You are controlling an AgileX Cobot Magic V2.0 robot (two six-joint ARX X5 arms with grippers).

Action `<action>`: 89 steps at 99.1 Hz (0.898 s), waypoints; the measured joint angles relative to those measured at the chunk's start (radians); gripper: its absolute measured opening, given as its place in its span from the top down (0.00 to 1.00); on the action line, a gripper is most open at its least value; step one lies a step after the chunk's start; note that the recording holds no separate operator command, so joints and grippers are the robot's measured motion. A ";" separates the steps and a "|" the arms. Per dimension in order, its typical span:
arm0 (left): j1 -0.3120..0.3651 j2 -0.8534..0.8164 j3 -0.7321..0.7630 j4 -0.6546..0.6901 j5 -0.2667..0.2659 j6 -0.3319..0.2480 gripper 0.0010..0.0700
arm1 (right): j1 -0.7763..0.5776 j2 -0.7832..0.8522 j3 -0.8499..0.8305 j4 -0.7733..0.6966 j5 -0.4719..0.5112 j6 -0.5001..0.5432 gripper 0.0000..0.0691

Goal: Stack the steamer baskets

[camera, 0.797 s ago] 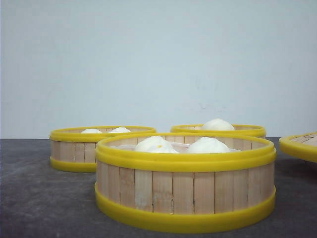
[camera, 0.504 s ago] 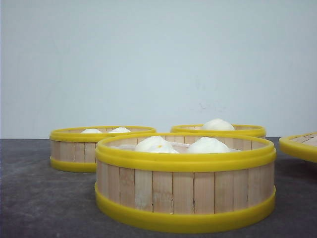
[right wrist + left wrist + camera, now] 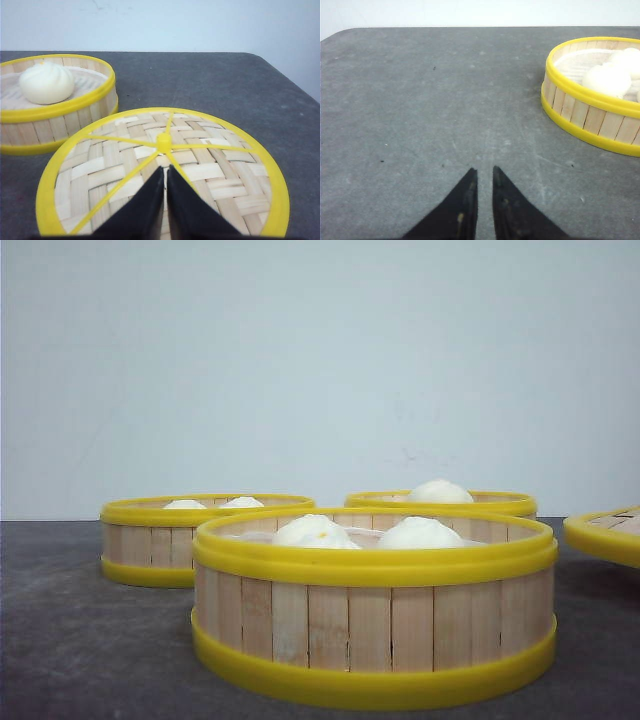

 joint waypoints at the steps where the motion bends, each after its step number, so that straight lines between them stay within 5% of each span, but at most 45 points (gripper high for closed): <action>1: 0.000 0.000 0.000 0.000 0.000 0.000 0.97 | 0.000 0.000 0.000 0.000 0.000 0.000 0.99; 51: 0.000 0.000 -0.002 0.007 0.000 -0.006 0.97 | 0.000 0.000 0.000 0.061 -0.027 0.016 0.99; 74: 0.000 0.000 -0.004 0.015 0.002 -0.173 0.97 | 0.000 0.000 0.000 0.036 -0.175 0.196 0.99; 89: 0.000 0.000 -0.011 0.041 0.003 -0.248 0.97 | 0.000 0.000 0.000 0.051 -0.179 0.275 0.99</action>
